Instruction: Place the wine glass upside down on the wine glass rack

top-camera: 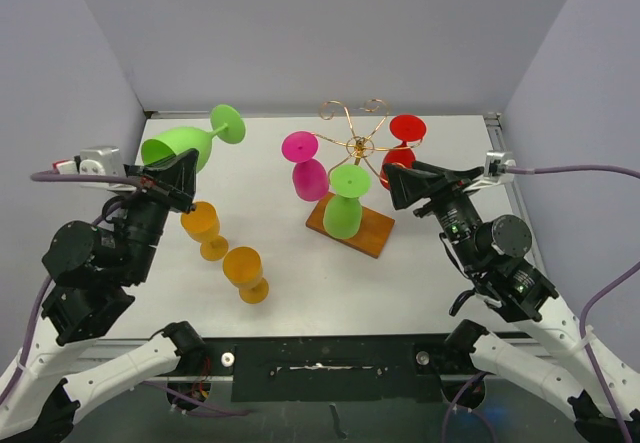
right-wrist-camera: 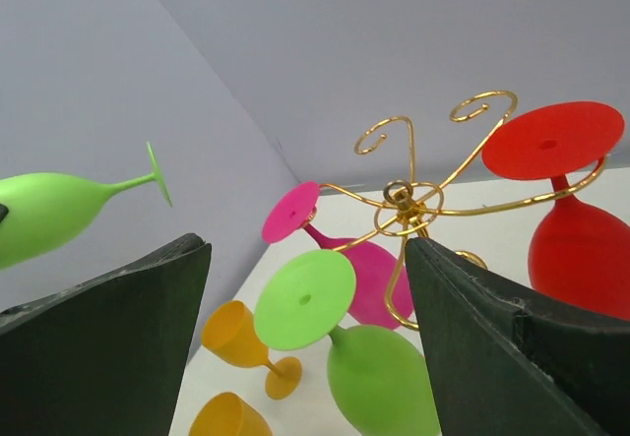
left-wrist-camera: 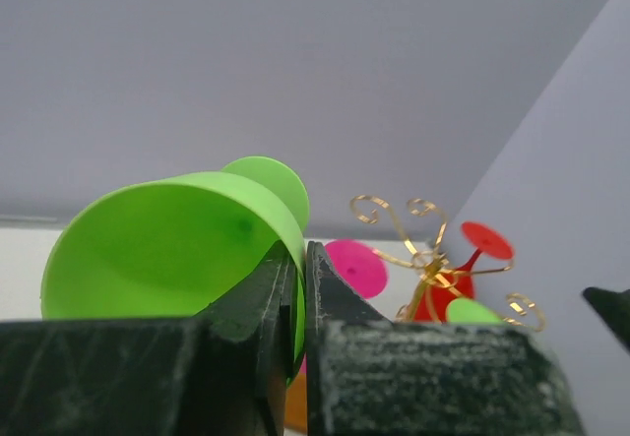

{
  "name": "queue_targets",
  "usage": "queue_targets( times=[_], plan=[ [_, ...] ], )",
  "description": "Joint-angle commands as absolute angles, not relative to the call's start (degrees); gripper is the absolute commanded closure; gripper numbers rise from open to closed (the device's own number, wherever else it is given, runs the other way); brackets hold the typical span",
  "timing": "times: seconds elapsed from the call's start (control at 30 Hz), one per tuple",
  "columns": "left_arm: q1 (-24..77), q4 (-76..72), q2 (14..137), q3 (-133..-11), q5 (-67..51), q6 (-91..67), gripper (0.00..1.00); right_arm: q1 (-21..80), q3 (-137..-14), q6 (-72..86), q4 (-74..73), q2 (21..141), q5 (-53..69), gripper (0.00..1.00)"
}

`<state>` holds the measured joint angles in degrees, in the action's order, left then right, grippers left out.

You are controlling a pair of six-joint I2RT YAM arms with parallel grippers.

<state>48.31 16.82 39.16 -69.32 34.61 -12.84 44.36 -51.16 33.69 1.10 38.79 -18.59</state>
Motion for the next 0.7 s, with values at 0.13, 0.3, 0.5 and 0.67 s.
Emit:
queue_targets(
  times=[0.13, 0.3, 0.5, 0.67],
  plan=[
    [48.29, -11.49, 40.17, -67.16, 24.26, -14.96, 1.00, 44.65, -55.95, 37.79, 12.39, 42.93, -15.24, 0.16],
    [48.30, -23.34, 43.80, -64.80, 20.85, -17.36, 1.00, 44.60, -56.31, 38.21, 21.82, 47.27, -11.07, 0.13],
    [48.34, -34.37, 47.35, -62.59, 17.68, -18.04, 1.00, 44.32, -56.87, 46.27, 37.00, 54.32, -7.11, 0.14],
    [48.35, -40.05, 50.80, -62.75, 16.22, -18.09, 1.00, 44.14, -57.44, 54.28, 48.02, 60.56, -5.03, 0.19]
  ],
)
